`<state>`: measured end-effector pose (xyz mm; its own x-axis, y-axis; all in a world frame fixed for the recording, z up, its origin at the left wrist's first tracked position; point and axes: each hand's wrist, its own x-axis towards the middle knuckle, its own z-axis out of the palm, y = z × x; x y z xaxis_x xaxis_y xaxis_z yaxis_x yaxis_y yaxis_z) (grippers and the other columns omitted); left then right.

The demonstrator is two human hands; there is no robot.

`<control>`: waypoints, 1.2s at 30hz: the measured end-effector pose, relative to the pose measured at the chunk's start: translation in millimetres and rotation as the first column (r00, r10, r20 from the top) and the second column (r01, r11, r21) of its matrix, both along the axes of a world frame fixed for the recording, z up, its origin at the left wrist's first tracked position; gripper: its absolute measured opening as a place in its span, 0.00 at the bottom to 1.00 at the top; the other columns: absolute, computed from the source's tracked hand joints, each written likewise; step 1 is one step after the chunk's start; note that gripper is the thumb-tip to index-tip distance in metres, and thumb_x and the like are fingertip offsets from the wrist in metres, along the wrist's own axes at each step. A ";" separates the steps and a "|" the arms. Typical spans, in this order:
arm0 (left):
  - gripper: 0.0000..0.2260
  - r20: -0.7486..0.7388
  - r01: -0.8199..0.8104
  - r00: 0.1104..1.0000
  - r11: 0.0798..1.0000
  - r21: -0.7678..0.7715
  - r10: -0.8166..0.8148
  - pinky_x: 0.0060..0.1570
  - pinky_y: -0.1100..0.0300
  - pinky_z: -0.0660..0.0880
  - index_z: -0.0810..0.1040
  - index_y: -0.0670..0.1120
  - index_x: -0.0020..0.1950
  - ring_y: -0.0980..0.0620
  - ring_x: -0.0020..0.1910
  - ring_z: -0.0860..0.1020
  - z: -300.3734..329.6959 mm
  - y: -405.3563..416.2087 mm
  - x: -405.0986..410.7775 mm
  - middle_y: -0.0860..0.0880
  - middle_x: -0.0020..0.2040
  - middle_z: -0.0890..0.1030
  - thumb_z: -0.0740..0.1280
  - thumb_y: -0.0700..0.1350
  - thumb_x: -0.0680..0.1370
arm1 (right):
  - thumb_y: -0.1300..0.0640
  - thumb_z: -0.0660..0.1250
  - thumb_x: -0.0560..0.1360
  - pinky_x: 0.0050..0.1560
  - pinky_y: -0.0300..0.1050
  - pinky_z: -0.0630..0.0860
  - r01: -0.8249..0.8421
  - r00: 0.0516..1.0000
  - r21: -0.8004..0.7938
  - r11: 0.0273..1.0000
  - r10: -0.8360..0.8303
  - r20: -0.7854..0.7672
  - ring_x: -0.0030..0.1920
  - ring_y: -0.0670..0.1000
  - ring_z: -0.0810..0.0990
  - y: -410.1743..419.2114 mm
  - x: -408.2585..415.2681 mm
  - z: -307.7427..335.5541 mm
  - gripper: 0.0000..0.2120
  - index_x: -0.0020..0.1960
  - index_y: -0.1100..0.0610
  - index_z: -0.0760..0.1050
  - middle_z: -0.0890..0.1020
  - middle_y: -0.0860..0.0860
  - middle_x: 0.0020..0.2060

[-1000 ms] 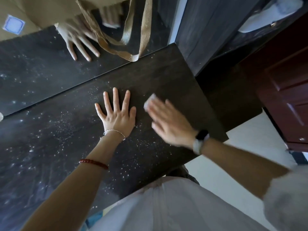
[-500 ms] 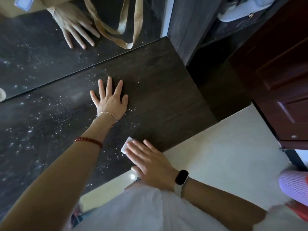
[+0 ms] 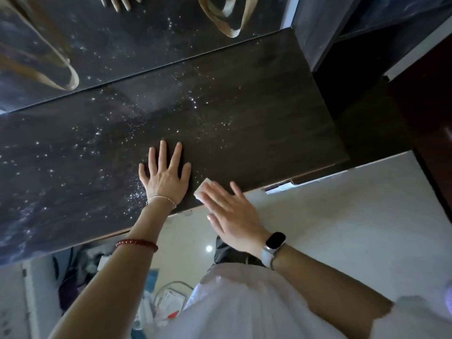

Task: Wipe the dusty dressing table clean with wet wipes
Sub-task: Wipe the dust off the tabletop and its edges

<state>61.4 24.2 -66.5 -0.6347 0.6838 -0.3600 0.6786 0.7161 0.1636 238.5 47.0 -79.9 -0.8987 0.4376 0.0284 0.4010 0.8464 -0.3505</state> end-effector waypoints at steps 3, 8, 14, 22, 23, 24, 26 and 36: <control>0.23 -0.007 0.005 1.000 1.000 -0.012 -0.005 0.71 0.42 0.39 0.45 0.61 0.73 0.48 0.75 0.39 -2.2 -0.1 0.7 0.53 0.77 0.42 0.47 0.58 0.79 | 0.54 0.49 0.77 0.67 0.63 0.61 0.327 0.944 0.079 0.942 -0.330 0.025 0.70 0.55 0.64 50.1 45.1 -9.1 0.22 0.70 0.56 0.64 0.68 0.56 0.70; 0.23 -0.005 0.007 1.000 1.000 0.028 -0.007 0.71 0.41 0.40 0.47 0.61 0.73 0.47 0.75 0.40 -3.9 -0.4 0.4 0.52 0.77 0.44 0.48 0.58 0.79 | 0.50 0.43 0.77 0.71 0.62 0.52 0.820 0.570 -0.073 0.567 -0.821 0.025 0.73 0.59 0.58 79.3 49.2 -10.4 0.27 0.72 0.61 0.60 0.62 0.60 0.72; 0.23 -0.019 0.062 0.998 0.998 0.030 -0.062 0.70 0.42 0.46 0.52 0.60 0.73 0.46 0.74 0.45 4.6 -1.6 -9.1 0.51 0.76 0.48 0.52 0.59 0.78 | 0.53 0.51 0.78 0.71 0.53 0.47 0.130 0.990 0.017 0.991 -0.131 0.046 0.73 0.50 0.58 16.2 19.7 -7.7 0.23 0.72 0.53 0.58 0.63 0.52 0.72; 0.21 0.047 0.049 0.997 0.988 0.144 -0.056 0.67 0.42 0.50 0.64 0.57 0.69 0.43 0.71 0.52 10.8 1.1 -22.0 0.50 0.74 0.58 0.59 0.55 0.76 | 0.49 0.45 0.77 0.72 0.58 0.52 0.859 0.511 -0.018 0.512 -0.853 0.105 0.73 0.62 0.53 78.5 -6.9 -3.5 0.29 0.73 0.65 0.54 0.57 0.65 0.72; 0.19 0.066 0.025 0.997 0.983 0.180 -0.038 0.66 0.43 0.50 0.67 0.56 0.68 0.44 0.70 0.54 11.7 1.6 -27.2 0.50 0.73 0.61 0.59 0.54 0.76 | 0.49 0.46 0.77 0.72 0.58 0.53 0.772 0.633 -0.009 0.635 -0.769 0.089 0.73 0.62 0.54 61.5 -30.5 -3.8 0.29 0.73 0.64 0.55 0.58 0.65 0.72; 0.19 0.079 -0.003 0.997 0.976 0.217 -0.014 0.66 0.44 0.50 0.69 0.55 0.67 0.44 0.70 0.55 13.4 2.3 -33.3 0.50 0.72 0.63 0.58 0.54 0.76 | 0.49 0.47 0.77 0.72 0.57 0.53 0.616 0.785 -0.003 0.788 -0.613 0.092 0.73 0.61 0.54 43.2 -51.6 -3.8 0.28 0.73 0.63 0.55 0.58 0.64 0.72; 0.22 0.064 -0.023 0.998 0.968 0.250 0.007 0.67 0.44 0.49 0.68 0.53 0.68 0.43 0.71 0.54 14.9 3.2 -45.8 0.49 0.73 0.62 0.55 0.54 0.74 | 0.49 0.47 0.77 0.73 0.54 0.51 0.186 0.975 -0.059 0.981 -0.177 0.138 0.74 0.57 0.52 14.4 -72.3 1.8 0.27 0.73 0.60 0.55 0.57 0.60 0.73; 0.24 0.059 0.005 0.998 0.995 0.103 -0.011 0.70 0.40 0.44 0.55 0.60 0.72 0.45 0.75 0.44 5.4 5.9 -74.8 0.52 0.76 0.50 0.56 0.56 0.77 | 0.51 0.46 0.78 0.72 0.61 0.54 0.693 0.720 -0.017 0.721 -0.690 0.081 0.73 0.60 0.55 104.0 -90.5 3.0 0.26 0.72 0.63 0.57 0.59 0.62 0.72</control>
<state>-13.3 30.1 -61.2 -0.6091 0.7237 -0.3245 0.6710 0.6883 0.2756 148.0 151.0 -77.0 -0.3449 0.9372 -0.0519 0.8914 0.3098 -0.3307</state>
